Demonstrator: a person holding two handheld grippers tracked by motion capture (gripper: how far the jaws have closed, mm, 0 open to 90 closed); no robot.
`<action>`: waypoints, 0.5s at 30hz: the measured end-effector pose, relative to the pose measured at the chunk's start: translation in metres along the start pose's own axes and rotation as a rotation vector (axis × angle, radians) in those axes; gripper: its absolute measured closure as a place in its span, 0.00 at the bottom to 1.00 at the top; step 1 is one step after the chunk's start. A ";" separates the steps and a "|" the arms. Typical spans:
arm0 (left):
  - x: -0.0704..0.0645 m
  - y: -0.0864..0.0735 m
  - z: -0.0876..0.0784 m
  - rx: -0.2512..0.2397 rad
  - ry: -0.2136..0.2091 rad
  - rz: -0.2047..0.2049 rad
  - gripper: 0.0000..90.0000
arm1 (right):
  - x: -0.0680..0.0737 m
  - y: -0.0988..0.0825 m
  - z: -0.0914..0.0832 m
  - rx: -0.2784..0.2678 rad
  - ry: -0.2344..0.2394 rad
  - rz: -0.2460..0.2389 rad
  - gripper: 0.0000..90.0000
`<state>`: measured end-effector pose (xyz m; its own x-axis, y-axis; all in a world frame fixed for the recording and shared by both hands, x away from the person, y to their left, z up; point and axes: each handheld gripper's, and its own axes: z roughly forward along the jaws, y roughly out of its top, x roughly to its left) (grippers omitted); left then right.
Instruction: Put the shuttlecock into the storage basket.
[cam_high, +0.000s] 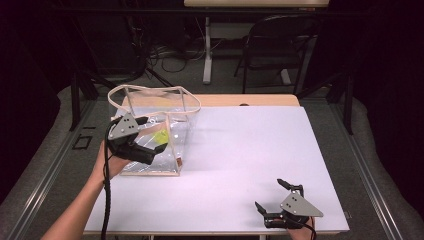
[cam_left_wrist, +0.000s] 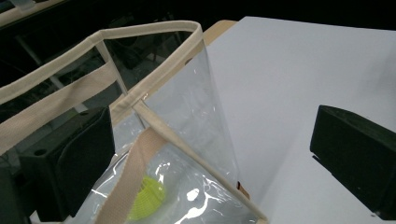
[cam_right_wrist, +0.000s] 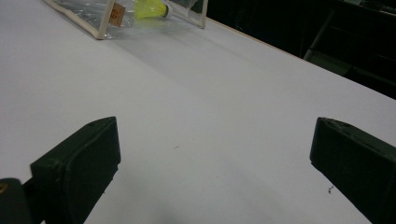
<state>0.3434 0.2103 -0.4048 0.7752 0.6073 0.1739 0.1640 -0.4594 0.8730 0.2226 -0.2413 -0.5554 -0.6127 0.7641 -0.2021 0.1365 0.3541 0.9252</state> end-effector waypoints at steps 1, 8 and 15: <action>-0.002 -0.002 -0.001 -0.001 -0.004 0.002 0.00 | 0.000 0.000 0.000 0.001 0.000 -0.001 0.01; -0.017 -0.012 -0.009 -0.019 -0.010 0.002 0.00 | 0.000 0.000 0.000 0.003 0.003 -0.002 0.01; -0.029 -0.022 -0.014 -0.043 -0.010 -0.016 0.00 | 0.000 0.000 0.000 0.002 0.003 -0.001 0.01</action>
<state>0.3087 0.2120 -0.4224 0.7787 0.6079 0.1554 0.1503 -0.4211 0.8945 0.2226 -0.2408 -0.5556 -0.6154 0.7619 -0.2018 0.1379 0.3561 0.9242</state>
